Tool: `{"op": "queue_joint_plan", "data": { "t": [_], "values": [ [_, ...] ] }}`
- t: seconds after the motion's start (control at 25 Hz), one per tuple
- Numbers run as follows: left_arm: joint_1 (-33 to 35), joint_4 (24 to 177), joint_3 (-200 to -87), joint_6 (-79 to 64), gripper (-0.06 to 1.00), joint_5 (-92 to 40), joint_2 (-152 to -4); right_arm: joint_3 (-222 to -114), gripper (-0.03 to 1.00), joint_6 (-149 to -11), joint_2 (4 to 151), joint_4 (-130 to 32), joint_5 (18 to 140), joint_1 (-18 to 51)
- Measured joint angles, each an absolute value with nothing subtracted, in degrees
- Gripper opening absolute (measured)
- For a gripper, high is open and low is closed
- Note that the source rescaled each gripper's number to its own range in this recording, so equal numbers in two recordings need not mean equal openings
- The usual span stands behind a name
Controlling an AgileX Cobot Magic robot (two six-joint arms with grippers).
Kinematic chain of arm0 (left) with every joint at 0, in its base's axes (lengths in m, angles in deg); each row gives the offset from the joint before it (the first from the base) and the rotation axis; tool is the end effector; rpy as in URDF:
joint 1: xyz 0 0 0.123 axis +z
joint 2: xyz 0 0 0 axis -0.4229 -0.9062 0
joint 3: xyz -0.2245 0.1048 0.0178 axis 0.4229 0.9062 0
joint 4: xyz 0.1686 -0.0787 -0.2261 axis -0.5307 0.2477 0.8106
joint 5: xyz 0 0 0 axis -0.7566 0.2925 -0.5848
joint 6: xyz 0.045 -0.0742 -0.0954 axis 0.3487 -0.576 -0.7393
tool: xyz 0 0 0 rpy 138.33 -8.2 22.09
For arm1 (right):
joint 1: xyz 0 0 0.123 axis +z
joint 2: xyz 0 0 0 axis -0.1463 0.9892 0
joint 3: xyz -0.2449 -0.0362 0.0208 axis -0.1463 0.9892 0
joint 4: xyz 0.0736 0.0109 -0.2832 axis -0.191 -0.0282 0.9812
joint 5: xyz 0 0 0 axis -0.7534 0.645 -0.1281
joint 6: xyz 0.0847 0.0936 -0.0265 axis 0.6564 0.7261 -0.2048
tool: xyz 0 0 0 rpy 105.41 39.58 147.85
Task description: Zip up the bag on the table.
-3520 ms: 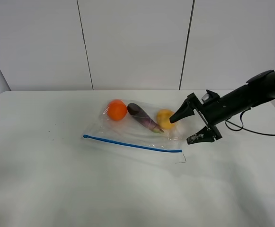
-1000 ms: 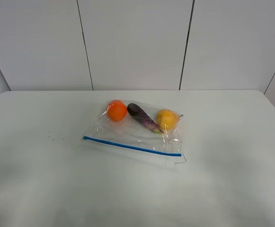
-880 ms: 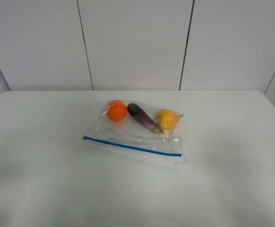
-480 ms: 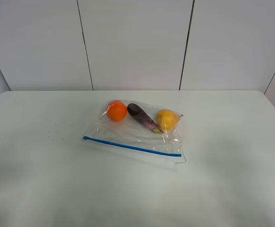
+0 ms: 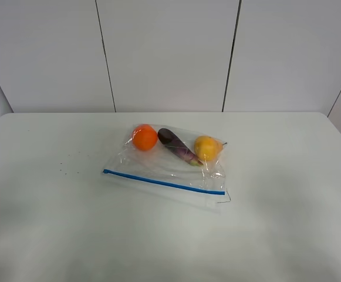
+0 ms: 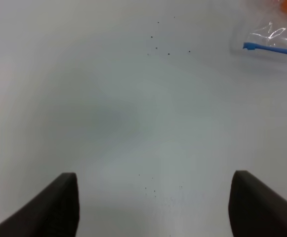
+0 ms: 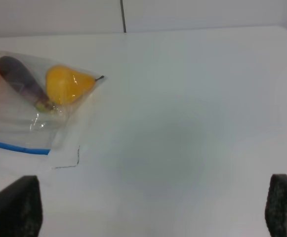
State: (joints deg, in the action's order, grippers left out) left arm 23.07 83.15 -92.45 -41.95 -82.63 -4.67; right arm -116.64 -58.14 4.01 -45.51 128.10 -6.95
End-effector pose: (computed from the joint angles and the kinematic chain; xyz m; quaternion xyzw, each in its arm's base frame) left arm 0.1026 0.0037 0.2797 0.0133 0.8520 0.0234 0.5229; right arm 0.1041 0.0102 0.2851 -0.0205 0.8409 0.0356 0.5396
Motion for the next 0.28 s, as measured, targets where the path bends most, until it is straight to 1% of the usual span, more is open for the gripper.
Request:
{"op": "queue_joint_plan", "data": {
  "t": [0.28],
  "values": [
    [23.07, 83.15, -92.45, -41.95, 0.93, -82.63, -4.67, -116.64, 1.00, -58.14, 4.01, -45.51, 128.10, -6.95]
  ]
}}
